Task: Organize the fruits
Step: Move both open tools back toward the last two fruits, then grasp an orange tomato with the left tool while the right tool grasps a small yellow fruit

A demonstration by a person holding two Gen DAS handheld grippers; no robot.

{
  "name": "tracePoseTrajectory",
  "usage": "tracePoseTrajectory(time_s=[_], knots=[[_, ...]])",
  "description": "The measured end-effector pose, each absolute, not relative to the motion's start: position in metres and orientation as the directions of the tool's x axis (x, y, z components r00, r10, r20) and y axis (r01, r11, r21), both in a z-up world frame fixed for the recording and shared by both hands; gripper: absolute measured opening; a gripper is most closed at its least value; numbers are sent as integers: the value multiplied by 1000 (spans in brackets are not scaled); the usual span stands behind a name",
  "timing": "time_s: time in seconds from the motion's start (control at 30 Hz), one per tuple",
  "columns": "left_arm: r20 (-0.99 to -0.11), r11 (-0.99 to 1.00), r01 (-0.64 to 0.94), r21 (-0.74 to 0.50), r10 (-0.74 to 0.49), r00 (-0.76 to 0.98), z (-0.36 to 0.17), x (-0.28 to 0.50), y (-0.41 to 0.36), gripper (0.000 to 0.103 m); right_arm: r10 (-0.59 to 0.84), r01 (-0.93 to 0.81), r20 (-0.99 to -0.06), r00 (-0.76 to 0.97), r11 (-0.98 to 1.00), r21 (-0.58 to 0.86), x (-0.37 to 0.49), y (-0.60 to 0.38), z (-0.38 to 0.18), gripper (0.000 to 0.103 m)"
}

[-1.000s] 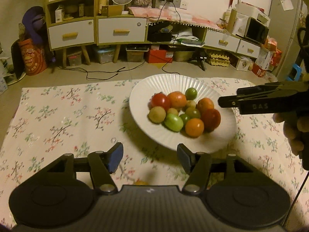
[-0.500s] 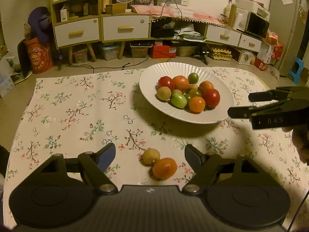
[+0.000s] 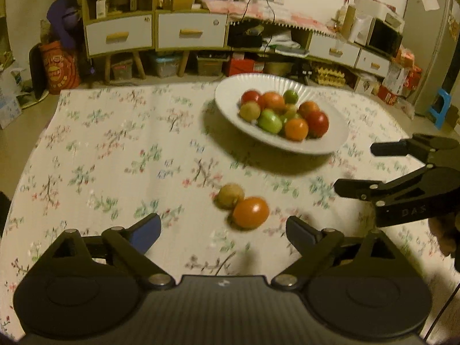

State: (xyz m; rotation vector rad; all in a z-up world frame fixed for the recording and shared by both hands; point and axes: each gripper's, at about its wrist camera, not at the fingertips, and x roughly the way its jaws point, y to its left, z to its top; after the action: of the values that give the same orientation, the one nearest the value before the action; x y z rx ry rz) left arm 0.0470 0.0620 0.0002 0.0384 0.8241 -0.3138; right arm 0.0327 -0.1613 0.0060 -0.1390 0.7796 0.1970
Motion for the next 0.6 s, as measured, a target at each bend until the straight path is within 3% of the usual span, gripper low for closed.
tracePoseTrajectory(time_s=[0.47, 0.6], knots=[[-760, 965, 253, -68, -215, 614, -29, 53, 59, 96, 130, -293, -749, 650, 952, -90, 14, -139, -25, 103], [-753, 958, 272, -86, -242, 612, -28, 55, 48, 90, 137, -279, -759, 636, 958, -61, 14, -142, -29, 103]])
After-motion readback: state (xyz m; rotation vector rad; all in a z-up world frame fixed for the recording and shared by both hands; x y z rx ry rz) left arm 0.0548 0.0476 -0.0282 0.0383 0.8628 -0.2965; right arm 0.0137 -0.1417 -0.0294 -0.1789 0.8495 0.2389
